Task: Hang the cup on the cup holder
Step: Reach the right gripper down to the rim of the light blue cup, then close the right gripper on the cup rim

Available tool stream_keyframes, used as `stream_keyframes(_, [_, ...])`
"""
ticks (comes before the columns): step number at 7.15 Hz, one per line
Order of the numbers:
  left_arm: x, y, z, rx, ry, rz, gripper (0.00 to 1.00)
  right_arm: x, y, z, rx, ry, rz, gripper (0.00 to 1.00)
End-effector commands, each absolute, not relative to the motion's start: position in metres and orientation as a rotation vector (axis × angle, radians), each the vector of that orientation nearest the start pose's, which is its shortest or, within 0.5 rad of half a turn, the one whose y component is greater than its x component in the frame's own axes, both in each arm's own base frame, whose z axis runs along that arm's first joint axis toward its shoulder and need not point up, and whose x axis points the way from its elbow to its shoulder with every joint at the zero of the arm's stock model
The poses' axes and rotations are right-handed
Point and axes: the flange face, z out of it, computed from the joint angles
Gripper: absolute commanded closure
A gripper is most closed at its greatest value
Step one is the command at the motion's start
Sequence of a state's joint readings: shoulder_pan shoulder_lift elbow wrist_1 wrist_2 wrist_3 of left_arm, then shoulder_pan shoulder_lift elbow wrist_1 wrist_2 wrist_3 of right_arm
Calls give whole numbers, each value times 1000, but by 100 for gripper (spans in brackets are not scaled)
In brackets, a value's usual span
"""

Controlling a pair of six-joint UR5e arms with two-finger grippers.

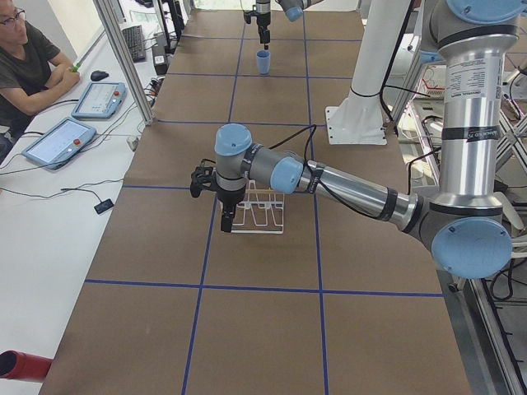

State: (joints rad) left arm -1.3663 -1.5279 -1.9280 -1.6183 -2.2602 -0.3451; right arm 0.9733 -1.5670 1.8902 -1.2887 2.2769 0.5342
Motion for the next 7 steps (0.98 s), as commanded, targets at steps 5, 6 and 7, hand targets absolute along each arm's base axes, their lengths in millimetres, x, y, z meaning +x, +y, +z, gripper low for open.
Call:
stream_keyframes(5, [28,-480,503,149,748,-7,2,-242,-455,494,65,-862,-257,5])
stream_keyframes(6, [28,-480,502,150,749,-8,2,-242,-456,498,60,-859,-255,6])
stream_keyframes(7, [28,-480,503,149,748,-7,2,-242,-456,500,60,-856,-258,13])
